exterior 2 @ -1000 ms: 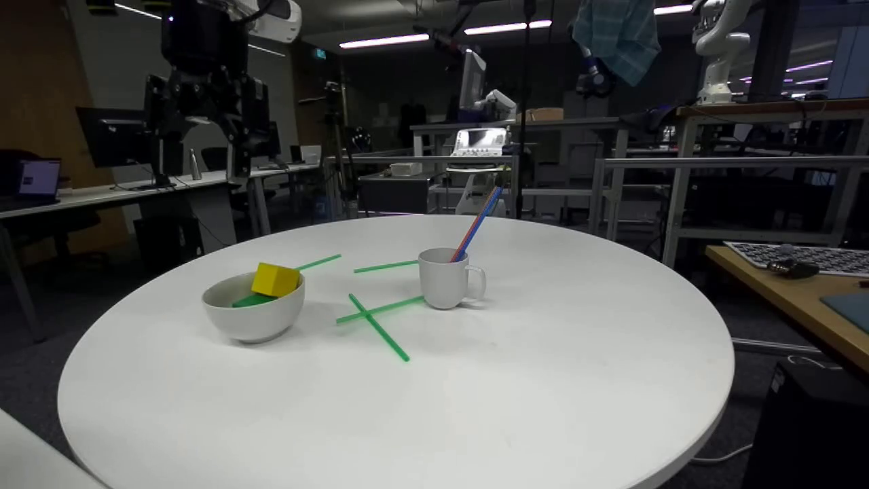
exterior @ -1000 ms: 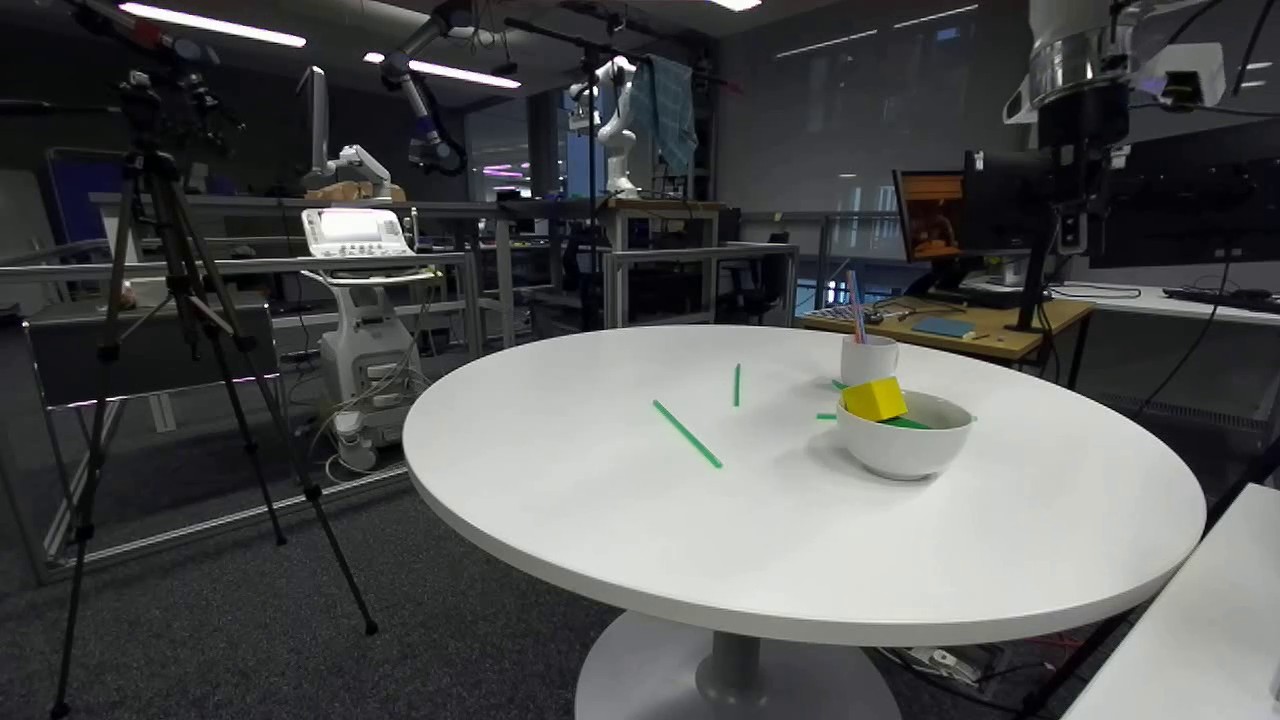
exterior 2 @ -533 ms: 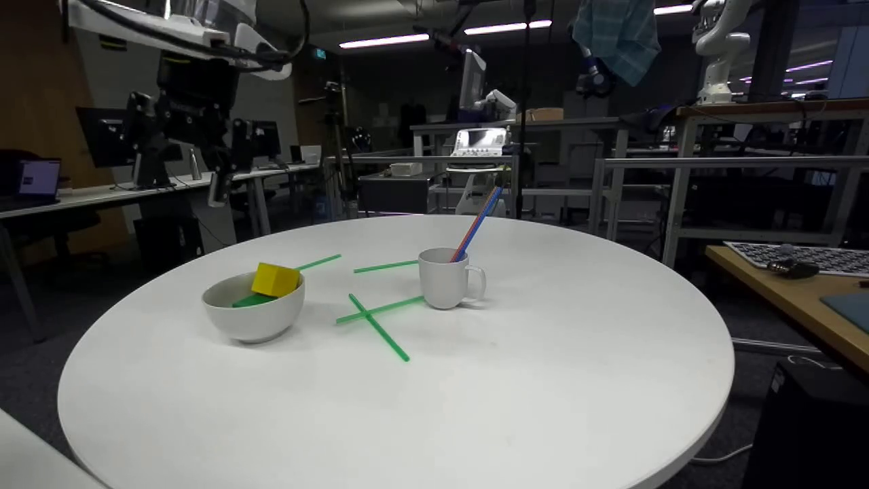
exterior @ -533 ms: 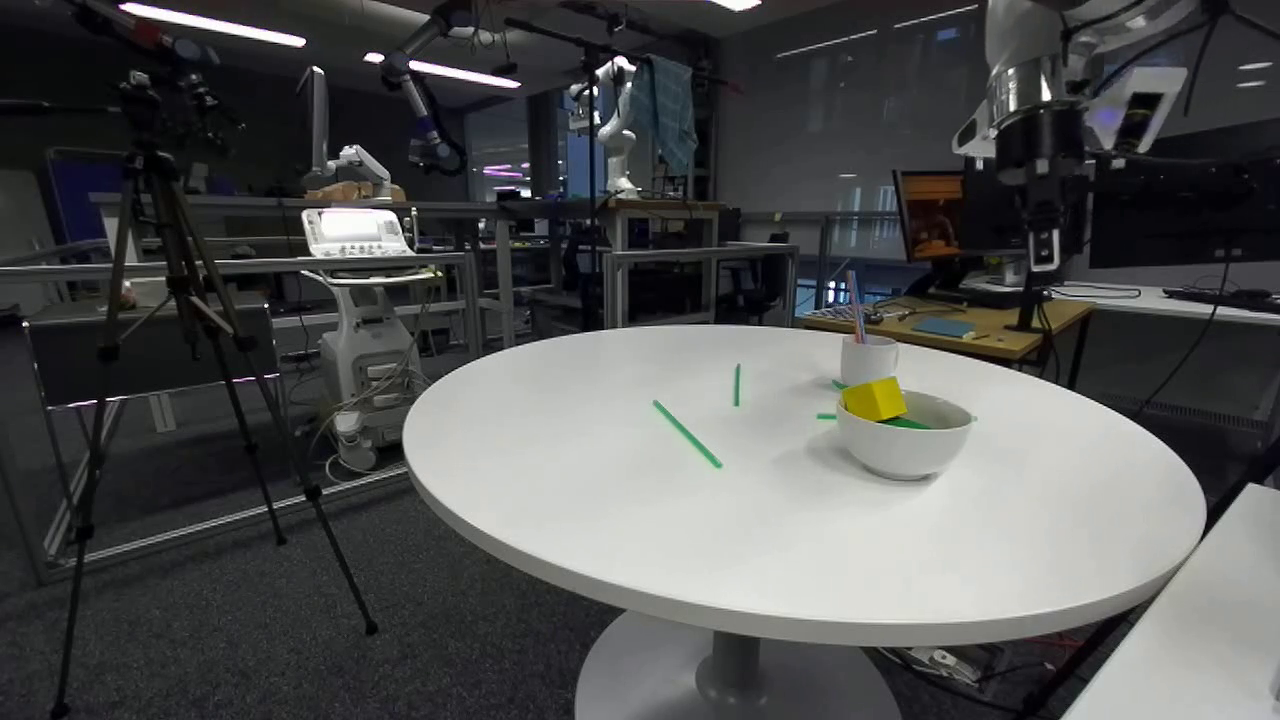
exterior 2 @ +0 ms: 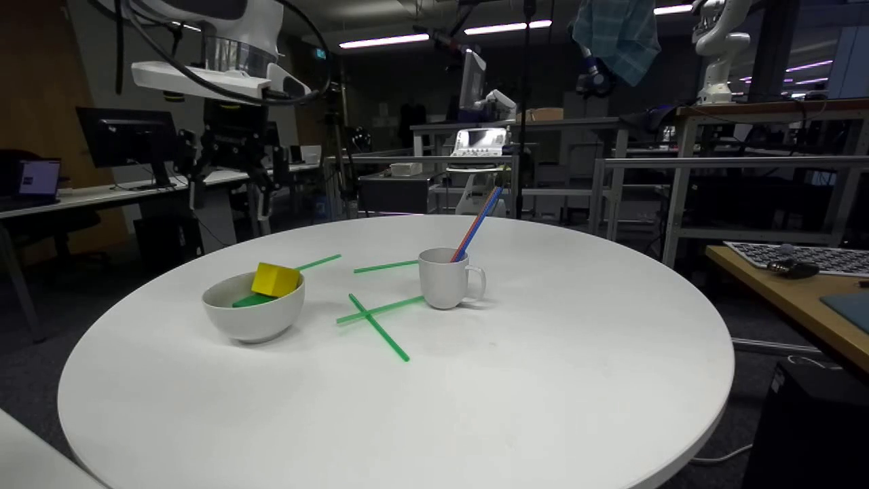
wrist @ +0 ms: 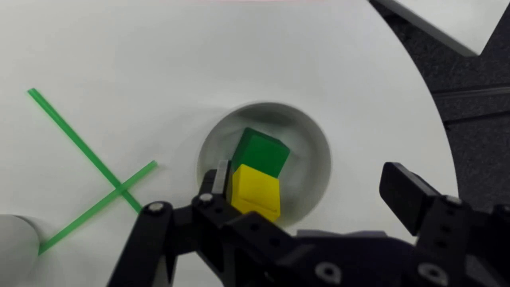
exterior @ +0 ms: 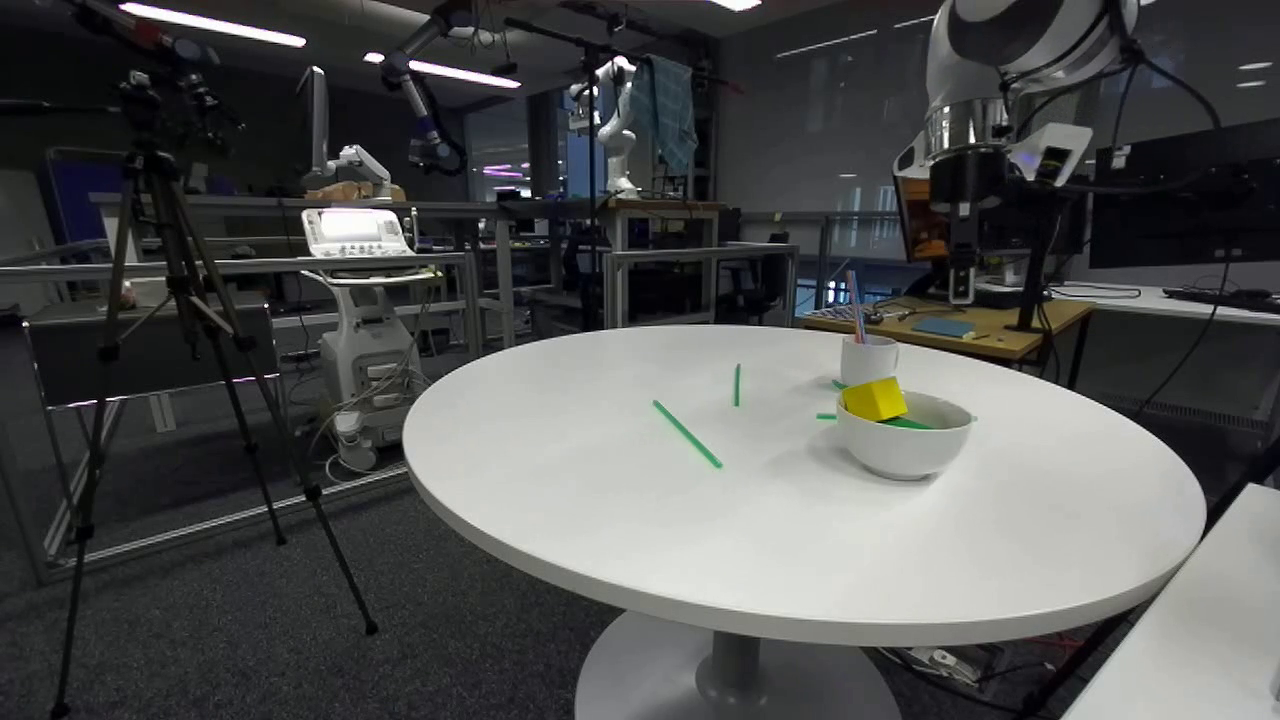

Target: Remove the yellow block from the bowl.

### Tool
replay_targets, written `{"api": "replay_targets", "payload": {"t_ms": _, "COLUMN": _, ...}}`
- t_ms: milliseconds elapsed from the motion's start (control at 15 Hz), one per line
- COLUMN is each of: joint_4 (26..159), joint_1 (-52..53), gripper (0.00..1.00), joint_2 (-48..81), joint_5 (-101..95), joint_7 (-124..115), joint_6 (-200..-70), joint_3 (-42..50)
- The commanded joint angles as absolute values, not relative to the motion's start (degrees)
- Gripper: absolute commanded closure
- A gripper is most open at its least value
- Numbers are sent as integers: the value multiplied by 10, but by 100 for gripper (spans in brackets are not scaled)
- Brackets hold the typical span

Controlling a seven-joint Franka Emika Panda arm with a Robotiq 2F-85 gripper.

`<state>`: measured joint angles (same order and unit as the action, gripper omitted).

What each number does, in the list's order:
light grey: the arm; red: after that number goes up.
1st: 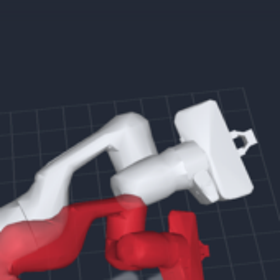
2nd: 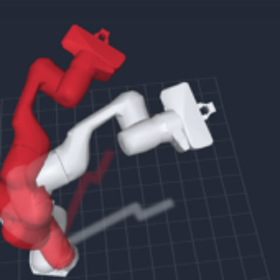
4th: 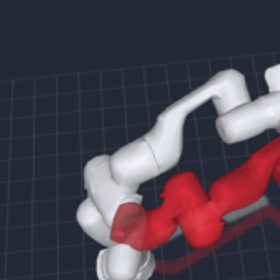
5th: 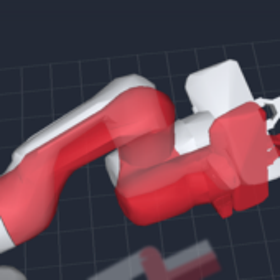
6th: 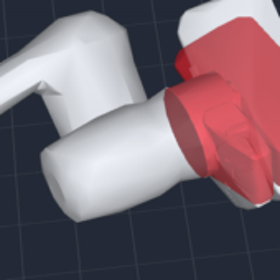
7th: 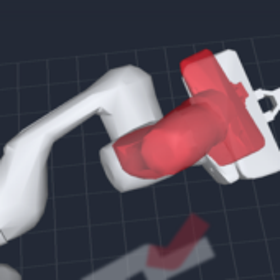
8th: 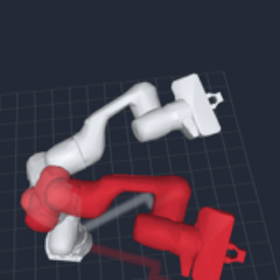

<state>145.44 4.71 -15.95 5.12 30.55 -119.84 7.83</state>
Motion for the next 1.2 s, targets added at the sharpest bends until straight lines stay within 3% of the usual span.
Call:
{"api": "replay_targets", "payload": {"t_ms": 0, "joint_4": 1395, "joint_1": 47, "gripper": 0, "joint_2": -93, "joint_5": 89, "joint_7": 328, "joint_6": -1232, "joint_3": 72}}
{"api": "replay_targets", "payload": {"t_ms": 467, "joint_4": 1321, "joint_1": 31, "gripper": 0, "joint_2": -19, "joint_5": 163, "joint_7": 391, "joint_6": -1229, "joint_3": 62}}
{"api": "replay_targets", "payload": {"t_ms": 1133, "joint_4": 1326, "joint_1": 8, "gripper": 0, "joint_2": 21, "joint_5": 157, "joint_7": 395, "joint_6": -1220, "joint_3": 41}}
